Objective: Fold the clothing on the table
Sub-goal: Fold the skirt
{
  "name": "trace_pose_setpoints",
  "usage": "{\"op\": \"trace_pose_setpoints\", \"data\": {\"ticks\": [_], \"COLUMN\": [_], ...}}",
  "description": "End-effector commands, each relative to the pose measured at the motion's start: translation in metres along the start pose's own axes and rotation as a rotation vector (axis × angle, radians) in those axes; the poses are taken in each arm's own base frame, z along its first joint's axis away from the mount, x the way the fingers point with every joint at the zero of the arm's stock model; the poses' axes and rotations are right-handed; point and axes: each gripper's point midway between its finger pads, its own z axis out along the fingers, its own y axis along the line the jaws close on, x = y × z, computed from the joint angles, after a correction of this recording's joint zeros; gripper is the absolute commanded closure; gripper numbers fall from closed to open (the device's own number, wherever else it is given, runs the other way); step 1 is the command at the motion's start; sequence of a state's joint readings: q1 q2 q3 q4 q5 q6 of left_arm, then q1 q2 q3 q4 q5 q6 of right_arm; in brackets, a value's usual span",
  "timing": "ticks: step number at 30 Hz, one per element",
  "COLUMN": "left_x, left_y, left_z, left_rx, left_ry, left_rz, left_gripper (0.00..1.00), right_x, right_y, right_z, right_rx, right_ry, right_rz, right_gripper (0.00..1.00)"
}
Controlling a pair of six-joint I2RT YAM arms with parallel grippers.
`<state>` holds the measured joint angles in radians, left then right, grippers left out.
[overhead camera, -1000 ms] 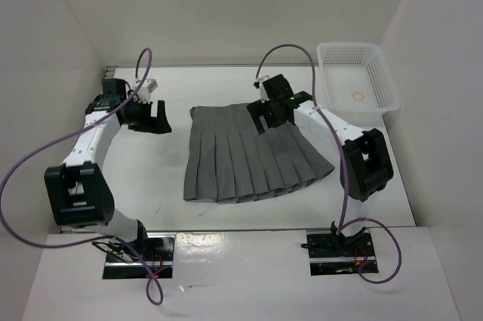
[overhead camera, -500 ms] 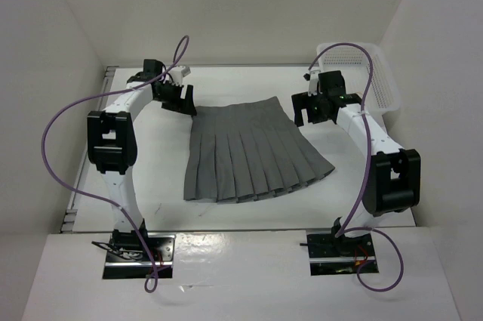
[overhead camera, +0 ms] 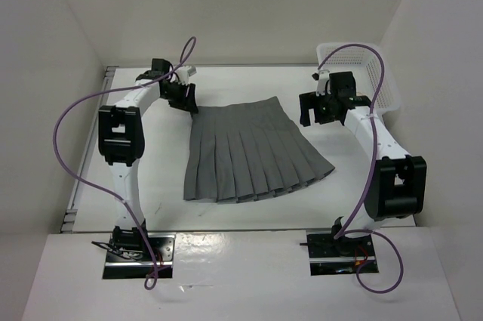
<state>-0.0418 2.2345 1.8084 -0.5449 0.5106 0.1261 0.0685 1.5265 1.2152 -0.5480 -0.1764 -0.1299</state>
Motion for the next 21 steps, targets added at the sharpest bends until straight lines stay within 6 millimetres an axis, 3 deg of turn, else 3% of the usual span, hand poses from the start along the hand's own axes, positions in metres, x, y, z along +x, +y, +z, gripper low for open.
{"op": "trace_pose_setpoints", "data": {"ticks": [1, 16, 21], "left_x": [-0.012, -0.004, -0.014], "left_y": [0.004, 0.007, 0.005], "left_z": [0.004, 0.028, 0.031], "left_rx": [0.007, 0.014, 0.017], "left_ry": [-0.029, 0.002, -0.009], "left_rz": [0.022, 0.021, 0.027], "left_gripper": [0.44, 0.44, 0.55], "right_x": [-0.007, -0.006, -0.016], "right_y": [0.002, 0.004, 0.006], "right_z": [-0.009, 0.000, 0.006], "right_rx": [-0.014, -0.035, -0.057], "right_ry": [-0.037, -0.017, -0.025], "right_rz": [-0.015, -0.011, -0.013], "right_gripper": [0.05, 0.05, 0.05]}}
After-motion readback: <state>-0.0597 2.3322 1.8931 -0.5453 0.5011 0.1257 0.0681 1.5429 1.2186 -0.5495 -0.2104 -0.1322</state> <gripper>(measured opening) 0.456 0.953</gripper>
